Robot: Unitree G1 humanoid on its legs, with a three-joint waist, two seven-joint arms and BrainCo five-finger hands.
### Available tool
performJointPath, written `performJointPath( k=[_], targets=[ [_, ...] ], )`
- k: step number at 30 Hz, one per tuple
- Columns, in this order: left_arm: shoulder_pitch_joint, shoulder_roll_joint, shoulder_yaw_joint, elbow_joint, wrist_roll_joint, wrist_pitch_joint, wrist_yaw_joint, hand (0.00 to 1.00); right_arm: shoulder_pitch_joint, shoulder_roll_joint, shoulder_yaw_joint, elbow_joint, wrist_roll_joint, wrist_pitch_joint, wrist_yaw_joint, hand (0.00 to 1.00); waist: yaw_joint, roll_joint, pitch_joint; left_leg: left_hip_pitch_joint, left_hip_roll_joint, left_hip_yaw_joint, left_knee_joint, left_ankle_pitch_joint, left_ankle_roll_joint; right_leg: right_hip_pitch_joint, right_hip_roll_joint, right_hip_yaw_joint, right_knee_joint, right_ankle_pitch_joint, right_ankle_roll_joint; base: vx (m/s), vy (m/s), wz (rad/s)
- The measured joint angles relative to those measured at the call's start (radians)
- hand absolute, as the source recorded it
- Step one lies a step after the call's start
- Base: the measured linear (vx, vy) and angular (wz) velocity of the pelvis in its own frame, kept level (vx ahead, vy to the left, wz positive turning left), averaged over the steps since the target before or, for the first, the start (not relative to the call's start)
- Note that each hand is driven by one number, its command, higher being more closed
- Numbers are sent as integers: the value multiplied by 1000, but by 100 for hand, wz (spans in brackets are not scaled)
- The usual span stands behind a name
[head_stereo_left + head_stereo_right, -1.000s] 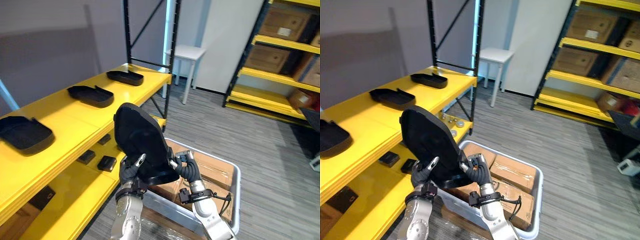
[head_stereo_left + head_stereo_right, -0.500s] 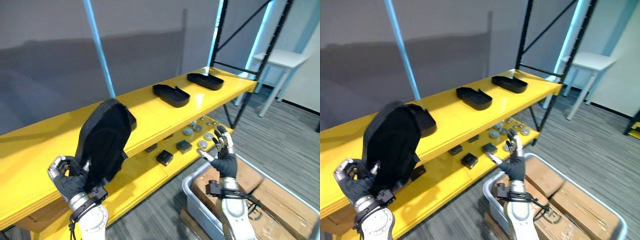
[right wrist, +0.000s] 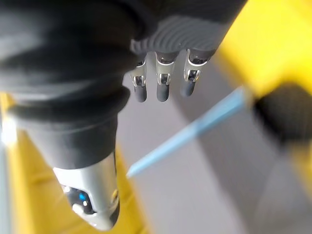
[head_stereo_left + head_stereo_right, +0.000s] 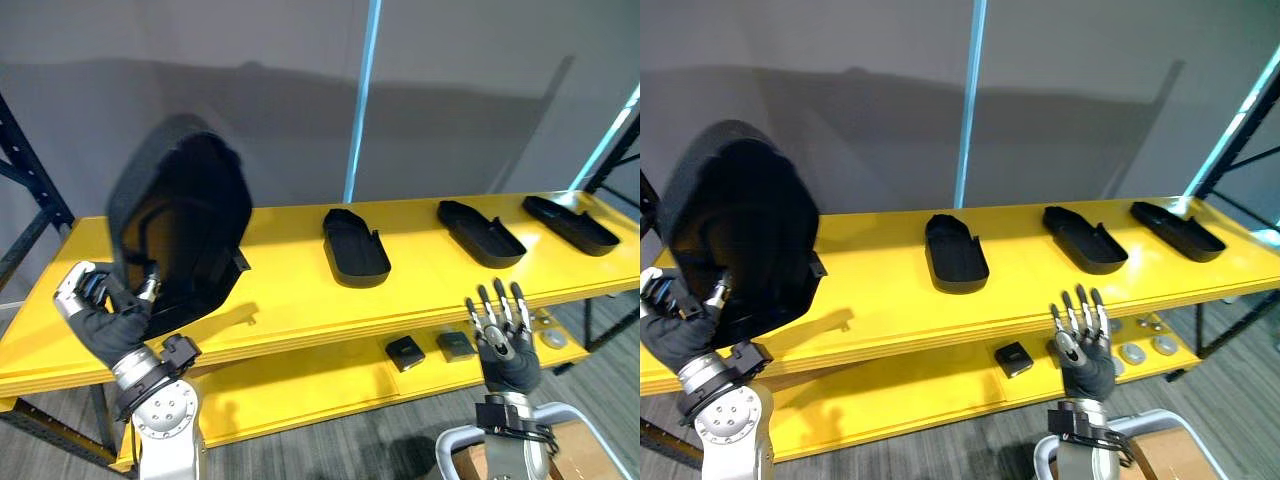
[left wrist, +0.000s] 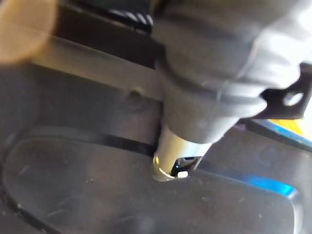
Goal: Walk over and take plastic housings, then place them on the shelf
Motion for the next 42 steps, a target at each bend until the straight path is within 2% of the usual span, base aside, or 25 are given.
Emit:
performJointPath(
  k=[3,5,6,7,8,9,10,12,13,14,15,16,17,18,19,22,24,26,28,29,30,33,37,40,42],
  targets=[
    [68,-19,21,-48,-140,-24,-46,100,16,44,-3,-7,-90,0,-71,0,21,-1,-5,-5,19,2,-5,-13,-15,15,16,-5,-35,14,-12,139,-69,-1],
    [88,-32,8,-61,-226,-25,-73,100,15,49,13,-14,-111,0,-103,0,27,3,-3,-32,21,39,42,-53,-1,27,9,-40,-38,14,-13,99,-21,50],
    [92,-33,-5,-62,-286,-26,-99,100,23,50,19,-19,-122,3,-111,0,9,8,-2,-85,57,168,150,-99,-2,45,-4,-102,-38,13,-14,83,-5,108],
    [92,-33,-17,-60,-316,-28,-114,100,29,50,17,-26,-126,5,-117,0,1,12,-2,-115,85,244,208,-115,-8,56,-9,-133,-38,12,-15,61,-3,137],
    [91,-32,-32,-49,-372,-34,-138,100,28,49,15,-29,-132,11,-126,0,-5,17,1,-149,143,388,290,-137,-34,86,-19,-171,-45,9,-17,58,21,123],
    [83,-28,-44,-12,-416,-43,-159,100,27,44,12,-28,-162,12,-132,0,-6,16,0,-169,188,486,347,-147,-33,116,-41,-196,-59,-2,-12,78,83,104],
    [79,-24,-46,11,-436,-43,-170,100,27,41,9,-28,-169,13,-133,0,-4,15,-2,-175,203,509,368,-149,-32,123,-58,-204,-59,-13,-4,87,173,73],
    [54,-10,-54,122,-481,-41,-195,100,19,31,-10,-19,-191,18,-133,0,-9,24,-10,-208,246,522,402,-151,-34,133,-123,-236,-64,-28,18,67,249,53],
    [37,7,-60,173,-501,-37,-205,100,18,27,-26,-10,-204,23,-136,0,-21,28,-13,-218,273,512,390,-151,-35,134,-162,-246,-65,-28,36,52,283,43],
    [27,16,-60,193,-509,-36,-210,100,17,25,-31,-3,-205,25,-138,0,-28,36,-18,-220,290,499,379,-149,-38,133,-176,-249,-66,-25,47,70,410,29],
    [12,36,-61,225,-537,-26,-220,100,12,13,-45,16,-220,32,-147,0,-36,68,-35,-200,329,464,303,-124,-51,128,-185,-245,-69,-23,71,90,491,8],
    [2,58,-61,242,-567,-14,-233,100,1,-9,-51,35,-250,36,-163,0,-46,102,-47,-166,351,416,230,-59,-195,131,-188,-232,-72,-26,148,102,531,7],
    [-14,89,-63,267,-582,-7,-239,100,-10,9,-52,69,-270,41,-171,0,-55,76,-45,-165,318,418,245,-63,-184,138,-220,-223,-76,-27,152,108,589,3],
    [-31,144,-80,304,-601,16,-237,100,-13,36,-48,94,-285,57,-177,0,-56,57,-44,-164,276,399,261,-82,-163,137,-235,-187,-100,-13,137,85,475,19],
    [-48,195,-88,318,-621,32,-242,100,-15,42,-36,99,-312,67,-179,0,-64,37,-40,-166,241,395,286,-105,-145,154,-260,-197,-107,1,147,71,408,14],
    [-99,279,-120,337,-656,50,-283,100,-10,43,-57,99,-433,85,-186,0,-66,25,-43,-160,185,397,307,-133,-109,169,-314,-187,-103,59,183,42,256,19],
    [-142,337,-141,359,-688,51,-316,100,-5,44,-86,99,-545,105,-208,0,-65,22,-41,-156,162,425,304,-146,-96,134,-340,-141,-70,69,181,-11,191,-23],
    [-178,387,-146,391,-719,60,-339,100,13,44,-125,99,-633,132,-220,0,-66,26,-40,-154,168,476,294,-161,-92,52,-345,-102,-1,92,174,-62,194,-79],
    [-211,428,-151,431,-758,71,-363,100,39,44,-180,98,-679,153,-231,0,-71,30,-29,-132,175,527,257,-160,-87,-20,-340,-106,52,112,143,-72,146,-90],
    [-227,452,-158,469,-782,78,-371,100,69,45,-216,99,-707,159,-235,0,-95,37,-25,-117,186,536,232,-146,-67,-37,-293,-64,61,67,183,-45,31,-49],
    [-248,466,-171,508,-801,89,-375,100,104,42,-255,100,-715,162,-237,0,-122,36,-23,-104,184,544,213,-134,-59,-35,-241,-42,45,31,172,-35,-2,-43],
    [-284,472,-179,539,-840,109,-400,100,146,26,-319,185,-711,163,-232,0,-140,29,-21,-102,183,572,215,-121,-73,-6,-225,-20,-50,39,157,28,-29,-45],
    [-301,508,-194,540,-907,119,-411,100,156,-18,-263,452,-710,193,-175,0,-134,54,-3,-102,212,582,125,-69,-99,-25,-175,4,-135,83,146,20,-81,-24],
    [-347,564,-260,598,-939,122,-409,100,135,-30,-203,616,-706,195,-124,0,-118,53,5,-101,220,580,60,-32,-110,-50,-155,10,-138,91,140,44,-54,-5],
    [-397,571,-282,638,-958,122,-409,100,116,-46,-173,698,-701,195,-102,0,-113,51,25,-104,218,568,48,-23,-110,-50,-155,-2,-138,91,139,44,-9,19]
  ],
)
